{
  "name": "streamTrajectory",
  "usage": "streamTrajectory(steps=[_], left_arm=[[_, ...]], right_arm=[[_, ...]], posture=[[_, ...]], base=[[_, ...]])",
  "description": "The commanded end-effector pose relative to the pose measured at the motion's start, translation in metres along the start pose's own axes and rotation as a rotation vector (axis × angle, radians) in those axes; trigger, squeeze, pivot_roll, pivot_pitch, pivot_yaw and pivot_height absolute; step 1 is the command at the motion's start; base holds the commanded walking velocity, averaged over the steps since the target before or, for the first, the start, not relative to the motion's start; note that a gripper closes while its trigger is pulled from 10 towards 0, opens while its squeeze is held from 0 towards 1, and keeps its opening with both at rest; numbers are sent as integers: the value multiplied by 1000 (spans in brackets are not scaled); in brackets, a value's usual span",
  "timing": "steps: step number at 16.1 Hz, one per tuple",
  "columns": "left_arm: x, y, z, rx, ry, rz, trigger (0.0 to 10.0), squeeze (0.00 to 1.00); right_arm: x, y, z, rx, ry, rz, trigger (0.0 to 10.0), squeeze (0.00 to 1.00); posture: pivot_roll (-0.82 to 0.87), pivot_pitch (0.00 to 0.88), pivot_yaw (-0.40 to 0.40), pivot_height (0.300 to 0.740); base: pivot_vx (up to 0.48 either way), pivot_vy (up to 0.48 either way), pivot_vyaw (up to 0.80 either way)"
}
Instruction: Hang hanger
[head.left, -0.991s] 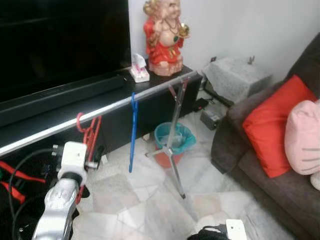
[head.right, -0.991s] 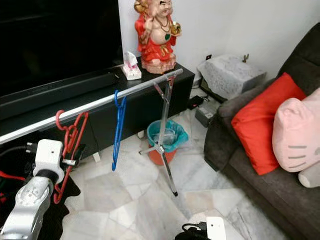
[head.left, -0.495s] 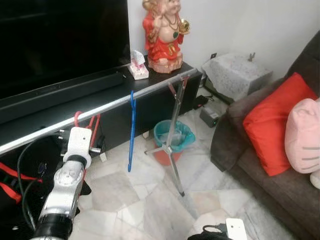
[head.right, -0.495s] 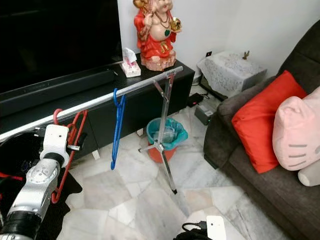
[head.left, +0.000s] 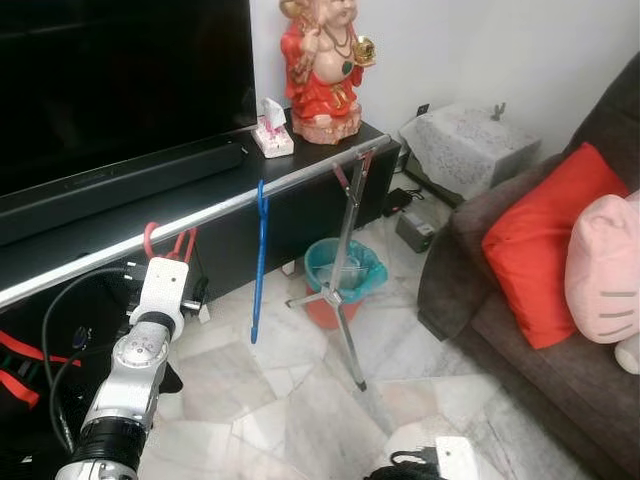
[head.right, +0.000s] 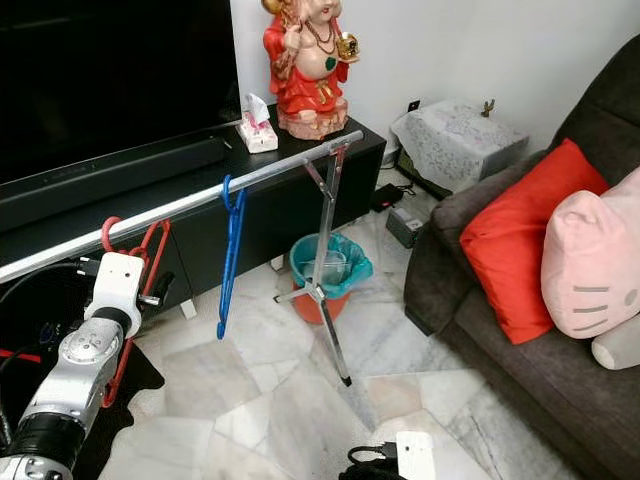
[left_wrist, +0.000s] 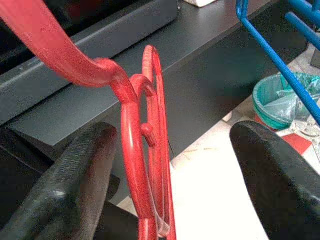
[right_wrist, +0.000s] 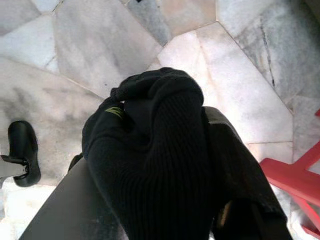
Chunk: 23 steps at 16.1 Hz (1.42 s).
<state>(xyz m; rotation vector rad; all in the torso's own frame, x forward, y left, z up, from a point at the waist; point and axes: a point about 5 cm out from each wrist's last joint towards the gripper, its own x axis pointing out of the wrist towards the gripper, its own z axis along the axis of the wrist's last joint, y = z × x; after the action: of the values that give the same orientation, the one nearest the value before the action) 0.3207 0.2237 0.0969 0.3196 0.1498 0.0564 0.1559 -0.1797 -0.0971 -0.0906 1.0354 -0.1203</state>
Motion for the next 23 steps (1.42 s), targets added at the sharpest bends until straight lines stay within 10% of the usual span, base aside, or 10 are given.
streamTrajectory(steps=[1, 23], left_arm=[[2, -1, 3, 10, -12, -13, 0, 0], [4, -14, 0, -5, -21, -60, 0, 0]], right_arm=[[1, -2, 6, -9, -24, -14, 10000, 0], [1, -9, 6, -30, -19, -14, 10000, 0]], posture=[[109, 34, -99, 740], [123, 0, -103, 740]], base=[[0, 0, 0], [0, 0, 0]])
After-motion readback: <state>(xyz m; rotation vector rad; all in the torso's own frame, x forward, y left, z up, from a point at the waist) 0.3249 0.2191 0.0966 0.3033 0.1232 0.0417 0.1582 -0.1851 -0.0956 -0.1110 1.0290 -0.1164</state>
